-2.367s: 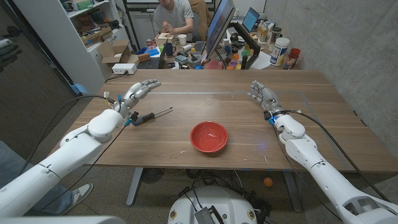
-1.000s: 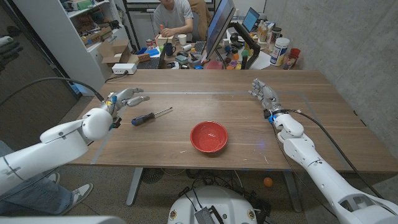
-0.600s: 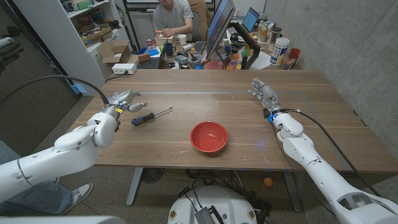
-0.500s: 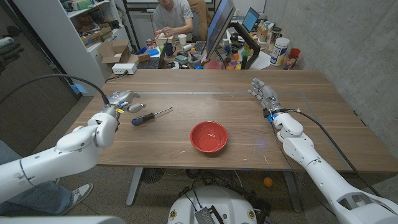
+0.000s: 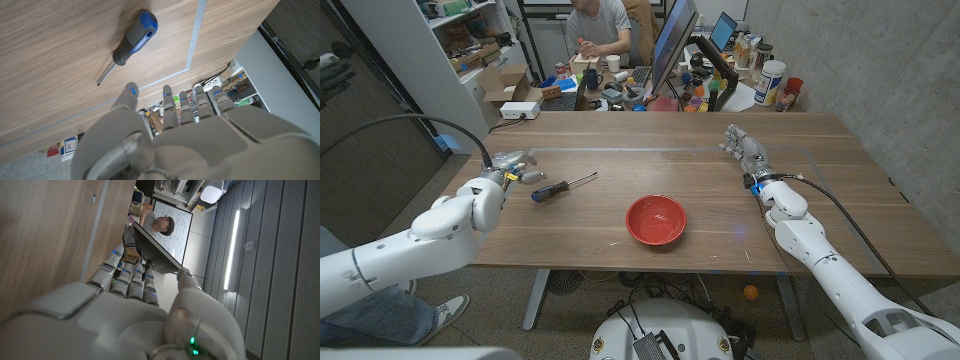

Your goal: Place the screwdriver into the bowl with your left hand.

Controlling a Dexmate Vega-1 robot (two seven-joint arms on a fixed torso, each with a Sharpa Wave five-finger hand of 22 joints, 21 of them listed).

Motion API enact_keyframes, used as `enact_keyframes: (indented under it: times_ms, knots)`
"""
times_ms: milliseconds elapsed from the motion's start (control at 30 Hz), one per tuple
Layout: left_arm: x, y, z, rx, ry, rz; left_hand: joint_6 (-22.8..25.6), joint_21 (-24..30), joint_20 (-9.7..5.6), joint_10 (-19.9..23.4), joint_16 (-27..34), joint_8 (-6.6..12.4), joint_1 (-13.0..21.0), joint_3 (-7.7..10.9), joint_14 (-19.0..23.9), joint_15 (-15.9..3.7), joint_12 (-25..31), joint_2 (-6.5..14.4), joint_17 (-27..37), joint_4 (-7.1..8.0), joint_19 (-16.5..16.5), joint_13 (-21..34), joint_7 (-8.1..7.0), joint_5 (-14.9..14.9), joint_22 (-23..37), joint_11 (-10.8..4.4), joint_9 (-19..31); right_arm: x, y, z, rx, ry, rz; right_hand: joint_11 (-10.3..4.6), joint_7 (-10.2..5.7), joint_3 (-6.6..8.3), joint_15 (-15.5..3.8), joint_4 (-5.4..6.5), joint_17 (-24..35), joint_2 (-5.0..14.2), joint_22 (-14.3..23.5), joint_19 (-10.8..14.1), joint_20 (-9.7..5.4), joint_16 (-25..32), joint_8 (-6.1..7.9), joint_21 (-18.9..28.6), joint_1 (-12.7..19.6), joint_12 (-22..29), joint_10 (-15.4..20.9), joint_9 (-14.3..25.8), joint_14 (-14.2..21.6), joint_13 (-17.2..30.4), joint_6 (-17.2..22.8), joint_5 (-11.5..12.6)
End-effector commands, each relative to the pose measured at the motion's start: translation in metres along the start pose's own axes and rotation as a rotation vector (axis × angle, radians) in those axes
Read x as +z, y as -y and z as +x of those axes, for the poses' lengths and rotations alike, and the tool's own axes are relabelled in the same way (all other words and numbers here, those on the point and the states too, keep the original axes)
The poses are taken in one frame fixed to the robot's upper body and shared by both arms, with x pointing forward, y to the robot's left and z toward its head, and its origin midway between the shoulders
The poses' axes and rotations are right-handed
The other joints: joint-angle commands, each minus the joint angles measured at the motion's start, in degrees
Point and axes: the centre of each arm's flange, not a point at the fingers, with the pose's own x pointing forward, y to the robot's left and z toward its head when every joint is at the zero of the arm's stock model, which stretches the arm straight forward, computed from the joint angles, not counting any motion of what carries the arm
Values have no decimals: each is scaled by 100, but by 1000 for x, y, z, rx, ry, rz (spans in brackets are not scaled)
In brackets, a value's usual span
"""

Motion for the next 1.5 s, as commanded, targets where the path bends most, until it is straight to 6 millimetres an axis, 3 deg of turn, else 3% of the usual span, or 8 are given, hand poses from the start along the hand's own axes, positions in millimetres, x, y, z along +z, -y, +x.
enact_keyframes:
  times_ms: [33, 500, 867, 1200, 1300, 1500]
  knots:
    - [-7, 7, 10, -75, -48, 81, -8, -17, 5, -29, -8, -26, -5, -26, -69, 3, -27, -75, 21, 28, -53, 10, 41, -20, 18, 42, 23, 12, 0, 5, -12, 31, -16, -26, -33, -19, -76, -9, -13, -40, 20, 6, 1, 68, 23, -27, 4, 32, 92, 26, 119, 13, 54, 18]
    - [2, -6, 24, -61, -51, 137, -51, -42, 6, -92, -14, -83, -33, -72, -126, 53, -50, -128, 24, 51, -77, 6, 65, -34, 20, 59, 22, 13, -2, 7, -10, 47, -8, 19, -48, -38, -30, -4, -26, -49, 20, -38, 7, 47, 18, -41, -10, 14, 63, 26, 75, 11, 53, 14]
    - [13, -3, 32, -102, -11, 83, -23, -56, 7, -111, -10, -102, -97, -129, -152, 83, -55, -175, 30, 87, -88, 3, 131, -47, 22, 142, 22, 14, 2, 3, -22, 56, -6, 34, -57, -51, -12, -2, -34, -54, 20, -60, 24, 42, 11, -44, -19, 8, 52, 26, 68, 11, 41, 13]
    - [21, 7, 36, -156, -1, 79, 242, -67, 5, -115, 3, -44, -156, -185, -157, 112, -53, -214, 32, 117, -89, -4, 347, -45, 25, 199, 24, 11, 2, 6, -20, 49, 1, 21, -61, -61, -14, -1, -40, -60, 20, -80, 28, 39, 10, -48, -28, 7, 50, 27, 61, 11, 43, 12]
    - [21, 8, 37, -172, -3, 76, 646, -73, 4, -74, 12, 53, -169, -214, -153, 106, -36, -208, 28, 128, -76, -16, 469, -37, 27, 222, 29, 10, 3, 7, -22, 47, 4, 24, -62, -64, -6, 0, -42, -61, 20, -86, 30, 38, 11, -49, -30, 5, 47, 27, 60, 11, 45, 11]
    - [21, 9, 37, -183, -10, 75, 683, -71, 2, -19, 27, 41, -164, -219, -118, 102, -15, -203, 26, 126, -63, -20, 512, -33, 28, 215, 29, 8, 3, 8, -19, 43, 4, 24, -62, -69, -10, 2, -45, -60, 20, -105, 40, 39, 7, -53, -35, 6, 50, 27, 62, 12, 38, 12]
